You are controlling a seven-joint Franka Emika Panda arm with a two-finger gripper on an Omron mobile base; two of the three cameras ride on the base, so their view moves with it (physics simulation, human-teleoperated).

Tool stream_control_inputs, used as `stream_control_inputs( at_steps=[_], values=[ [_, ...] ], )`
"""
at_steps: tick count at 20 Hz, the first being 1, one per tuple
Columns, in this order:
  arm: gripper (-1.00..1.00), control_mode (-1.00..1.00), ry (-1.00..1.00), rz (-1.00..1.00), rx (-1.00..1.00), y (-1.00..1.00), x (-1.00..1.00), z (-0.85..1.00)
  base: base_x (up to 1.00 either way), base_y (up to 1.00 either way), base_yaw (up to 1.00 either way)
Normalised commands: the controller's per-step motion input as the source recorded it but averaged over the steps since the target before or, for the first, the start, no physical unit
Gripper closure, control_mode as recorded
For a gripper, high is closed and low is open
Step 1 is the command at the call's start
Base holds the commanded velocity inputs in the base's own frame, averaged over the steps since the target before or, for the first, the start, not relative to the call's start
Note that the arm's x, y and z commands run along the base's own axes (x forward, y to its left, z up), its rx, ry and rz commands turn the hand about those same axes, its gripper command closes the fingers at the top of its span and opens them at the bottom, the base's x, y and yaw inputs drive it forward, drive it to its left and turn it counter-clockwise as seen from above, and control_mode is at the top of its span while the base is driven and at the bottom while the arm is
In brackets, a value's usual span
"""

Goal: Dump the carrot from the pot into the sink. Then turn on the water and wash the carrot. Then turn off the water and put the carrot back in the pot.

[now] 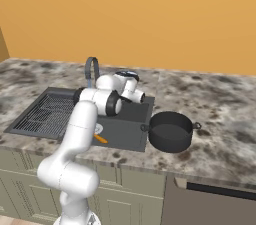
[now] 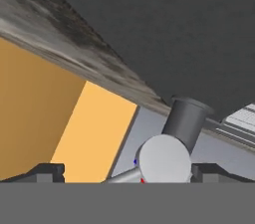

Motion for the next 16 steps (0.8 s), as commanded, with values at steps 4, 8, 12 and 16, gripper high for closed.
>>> stream_control_inputs(
  at_steps=[4, 8, 12, 16],
  values=[
    [-1.00, -1.00, 0.19, -0.09, 0.01, 0.01, 0.03, 0.19, 0.00, 0.00, 0.00],
    [-1.00, -1.00, 0.25, -0.02, -0.02, 0.39, 0.18, 0.25, 0.00, 0.00, 0.00],
    [-1.00, -1.00, 0.25, 0.00, -0.12, 0.66, 0.16, 0.21, 0.00, 0.00, 0.00],
    [-1.00, -1.00, 0.19, 0.00, -0.14, 0.49, 0.02, 0.08, 0.00, 0.00, 0.00]
  ],
)
